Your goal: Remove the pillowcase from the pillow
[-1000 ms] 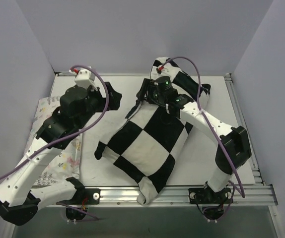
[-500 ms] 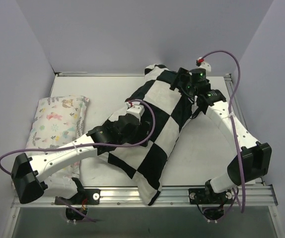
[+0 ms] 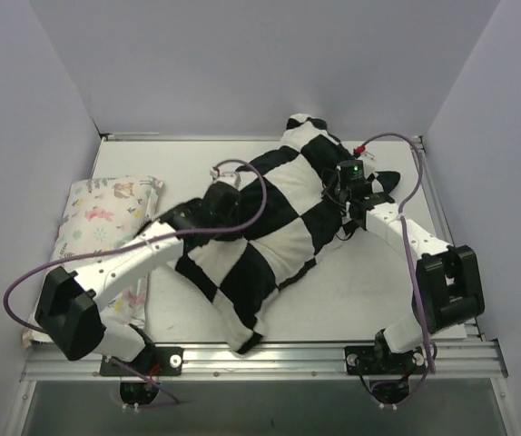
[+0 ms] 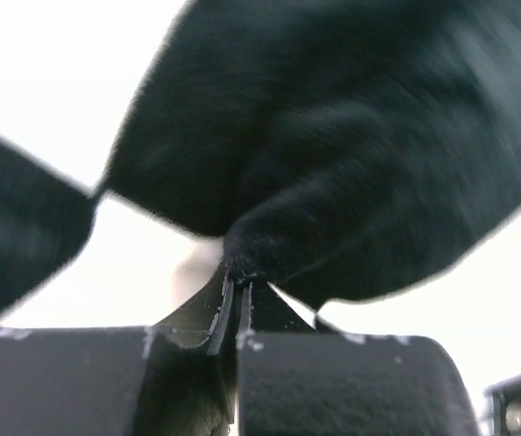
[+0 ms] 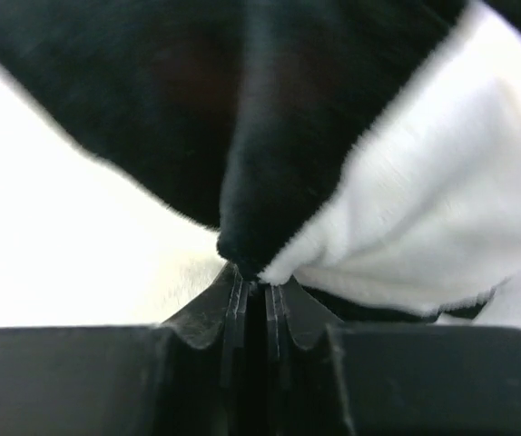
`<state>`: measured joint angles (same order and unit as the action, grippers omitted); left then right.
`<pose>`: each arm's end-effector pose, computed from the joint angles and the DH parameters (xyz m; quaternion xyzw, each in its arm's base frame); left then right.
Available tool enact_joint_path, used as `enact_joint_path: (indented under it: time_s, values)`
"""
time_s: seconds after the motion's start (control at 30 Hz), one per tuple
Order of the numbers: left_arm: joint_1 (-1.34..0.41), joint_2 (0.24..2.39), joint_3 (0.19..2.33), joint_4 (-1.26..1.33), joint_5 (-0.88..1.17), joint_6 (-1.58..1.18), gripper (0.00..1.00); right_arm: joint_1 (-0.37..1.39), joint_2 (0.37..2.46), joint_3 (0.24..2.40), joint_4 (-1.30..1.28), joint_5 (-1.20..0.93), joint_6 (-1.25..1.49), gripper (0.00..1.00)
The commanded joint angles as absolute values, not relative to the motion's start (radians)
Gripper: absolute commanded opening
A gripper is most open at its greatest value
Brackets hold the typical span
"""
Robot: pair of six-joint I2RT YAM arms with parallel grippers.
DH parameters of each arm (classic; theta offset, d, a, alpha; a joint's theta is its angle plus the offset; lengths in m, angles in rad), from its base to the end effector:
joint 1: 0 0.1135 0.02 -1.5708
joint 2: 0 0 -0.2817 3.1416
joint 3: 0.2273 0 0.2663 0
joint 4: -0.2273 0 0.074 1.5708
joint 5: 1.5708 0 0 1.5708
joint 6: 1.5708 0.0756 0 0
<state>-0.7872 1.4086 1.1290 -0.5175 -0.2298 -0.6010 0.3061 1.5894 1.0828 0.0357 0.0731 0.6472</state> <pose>0.2547 -0.2312 0.2720 0.0425 0.9200 -0.1581 0.3560 0.3968 0.1196 0.2540 0.1634 0.8364 0.2119 0.4784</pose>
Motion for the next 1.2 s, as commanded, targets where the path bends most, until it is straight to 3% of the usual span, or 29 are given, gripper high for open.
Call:
enact_joint_path:
  time_s: [0.0,0.07,0.17,0.23,0.3,0.33,0.43,0.53,0.7,0.77,0.87,0.97,1.17]
  values:
    - [-0.571,1.503,1.329,-0.546,-0.23,-0.51,0.0,0.388,1.469,0.89,-0.008,0.031,0.704,0.0]
    - [-0.502,1.618,1.458,-0.599,-0.209,-0.473,0.01,0.448,1.431,0.832,0.041,0.041,0.735,0.0]
    - [-0.473,1.779,1.714,-0.681,-0.157,-0.436,0.53,0.587,1.451,0.885,0.041,0.063,0.742,0.01]
    - [-0.474,1.845,1.846,-0.718,-0.135,-0.407,0.82,0.62,1.534,0.955,0.013,0.031,0.736,0.05]
    - [-0.485,1.832,1.871,-0.733,-0.126,-0.399,0.88,0.618,1.597,1.054,0.003,-0.037,0.707,0.18]
    - [-0.491,1.813,1.859,-0.732,-0.129,-0.399,0.91,0.618,1.601,1.074,-0.038,-0.044,0.695,0.33]
    - [-0.517,1.721,1.781,-0.709,-0.147,-0.397,0.93,0.618,1.556,1.097,-0.046,-0.061,0.637,0.62]
    - [-0.561,1.626,1.714,-0.664,-0.14,-0.406,0.93,0.62,1.458,1.101,-0.073,-0.077,0.609,0.77]
    - [-0.699,1.522,1.609,-0.571,-0.184,-0.44,0.97,0.614,1.232,1.1,-0.167,0.0,0.604,0.85]
    - [-0.748,1.516,1.585,-0.517,-0.183,-0.466,0.97,0.6,1.172,1.083,-0.233,0.121,0.61,0.87]
    - [-0.826,1.535,1.569,-0.457,-0.199,-0.476,0.98,0.468,1.066,0.988,-0.271,0.092,0.664,0.89]
    - [-0.899,1.626,1.637,-0.453,-0.242,-0.448,0.97,0.315,0.999,0.884,-0.272,0.019,0.687,0.89]
    - [-0.996,1.877,1.824,-0.466,-0.311,-0.414,0.98,0.21,0.977,0.796,-0.256,-0.038,0.703,0.88]
